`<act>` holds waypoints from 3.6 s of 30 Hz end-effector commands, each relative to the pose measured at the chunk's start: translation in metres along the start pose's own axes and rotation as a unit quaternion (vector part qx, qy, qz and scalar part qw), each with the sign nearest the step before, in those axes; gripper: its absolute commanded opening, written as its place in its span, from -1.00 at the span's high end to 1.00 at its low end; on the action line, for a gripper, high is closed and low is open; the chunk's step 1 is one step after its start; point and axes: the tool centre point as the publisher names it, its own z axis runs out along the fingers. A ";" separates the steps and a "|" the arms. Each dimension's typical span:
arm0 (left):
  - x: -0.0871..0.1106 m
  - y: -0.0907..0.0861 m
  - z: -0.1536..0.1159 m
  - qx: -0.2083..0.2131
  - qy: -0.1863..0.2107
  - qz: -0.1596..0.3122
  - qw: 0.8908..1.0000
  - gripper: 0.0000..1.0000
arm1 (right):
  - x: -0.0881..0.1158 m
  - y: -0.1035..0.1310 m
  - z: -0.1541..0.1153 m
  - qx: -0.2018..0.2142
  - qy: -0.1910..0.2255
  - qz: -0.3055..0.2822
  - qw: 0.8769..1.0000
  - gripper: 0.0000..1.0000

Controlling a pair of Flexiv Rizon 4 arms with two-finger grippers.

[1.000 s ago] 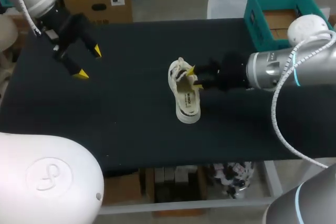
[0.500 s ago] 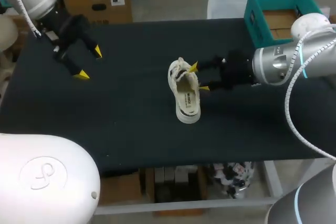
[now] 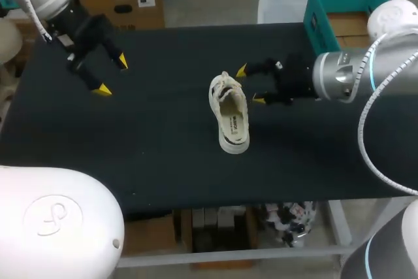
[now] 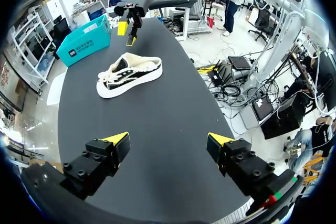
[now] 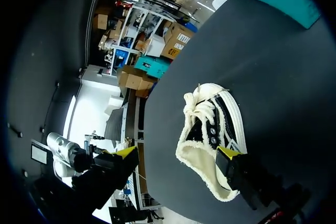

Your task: Open the shoe tongue, take the insole out of the shoe, put the insole back into the shoe, and pack the shoe into the shoebox

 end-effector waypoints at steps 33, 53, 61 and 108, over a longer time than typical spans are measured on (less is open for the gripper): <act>-0.010 0.008 0.008 0.002 0.003 -0.009 1.000 -1.00 | 0.017 0.044 -0.012 -0.095 0.074 -0.206 0.971 -1.00; -0.006 0.007 0.003 -0.027 0.023 -0.018 0.999 -1.00 | 0.015 0.072 -0.020 0.115 -0.085 -0.323 0.936 -1.00; -0.003 0.015 0.003 -0.046 0.044 -0.037 0.997 -1.00 | 0.009 0.079 -0.018 0.144 -0.172 -0.331 0.917 -1.00; 0.000 0.026 0.009 -0.059 0.053 -0.059 0.995 -1.00 | -0.049 0.031 -0.023 0.159 -0.461 -0.254 0.835 -1.00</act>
